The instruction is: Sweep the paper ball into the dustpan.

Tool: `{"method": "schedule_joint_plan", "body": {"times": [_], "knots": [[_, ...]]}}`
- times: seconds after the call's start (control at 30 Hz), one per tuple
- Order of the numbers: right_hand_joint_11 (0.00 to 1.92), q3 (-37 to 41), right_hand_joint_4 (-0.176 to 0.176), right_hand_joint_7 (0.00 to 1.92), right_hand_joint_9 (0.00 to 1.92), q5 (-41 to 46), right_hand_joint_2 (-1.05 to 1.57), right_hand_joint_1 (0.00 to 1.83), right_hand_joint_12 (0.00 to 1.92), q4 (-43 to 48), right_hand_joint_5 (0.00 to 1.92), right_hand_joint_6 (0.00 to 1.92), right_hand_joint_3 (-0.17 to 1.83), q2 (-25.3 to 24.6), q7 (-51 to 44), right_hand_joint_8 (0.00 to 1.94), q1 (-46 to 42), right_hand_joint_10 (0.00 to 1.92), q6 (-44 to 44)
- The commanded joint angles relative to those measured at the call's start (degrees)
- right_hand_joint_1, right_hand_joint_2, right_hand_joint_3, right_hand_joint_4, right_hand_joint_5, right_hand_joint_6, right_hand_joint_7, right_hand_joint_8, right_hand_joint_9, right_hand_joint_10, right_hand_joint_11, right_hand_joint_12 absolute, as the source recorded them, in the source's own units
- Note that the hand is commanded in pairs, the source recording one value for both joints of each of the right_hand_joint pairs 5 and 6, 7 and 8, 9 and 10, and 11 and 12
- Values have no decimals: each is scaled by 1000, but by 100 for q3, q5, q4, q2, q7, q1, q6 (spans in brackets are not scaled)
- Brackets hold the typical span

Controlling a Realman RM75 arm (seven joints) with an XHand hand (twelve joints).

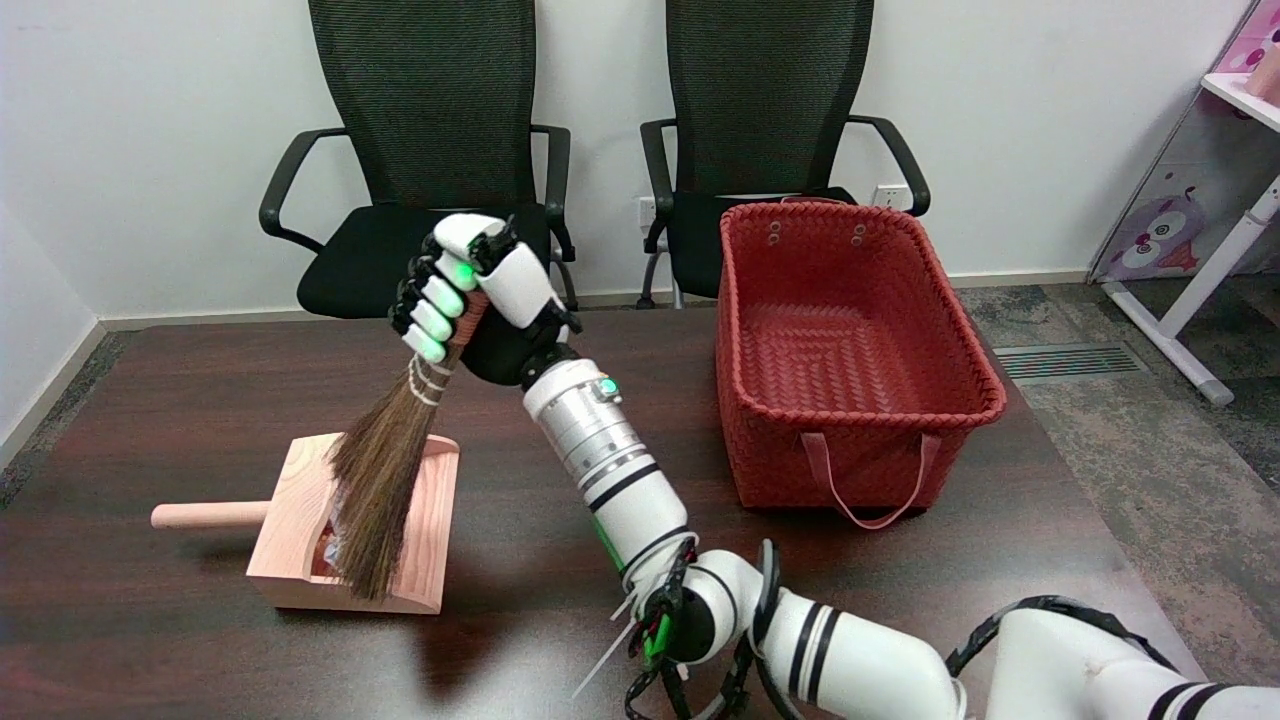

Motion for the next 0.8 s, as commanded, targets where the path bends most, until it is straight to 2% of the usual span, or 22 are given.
{"method": "schedule_joint_plan", "body": {"times": [0.03, 0.17, 0.5, 0.8], "knots": [[1920, -177, 5, 1920, 1920, 171, 934, 826, 1920, -1532, 1920, 1920, 1520, 1370, -1587, 1920, 66, 1920, 220], [1920, -83, 8, 1920, 1920, 225, 968, 808, 1920, -1809, 1920, 1920, 1585, 1625, -2047, 1920, -7, 1920, 343], [1920, -5, 11, 1920, 1920, 317, 1048, 807, 1920, -1931, 1920, 1920, 1580, 2099, -2057, 1920, 4, 1920, 336], [1920, 39, 13, 1920, 1920, 356, 1101, 812, 1920, -1922, 1920, 1920, 1598, 2229, -2057, 1920, 50, 1920, 469]]}}
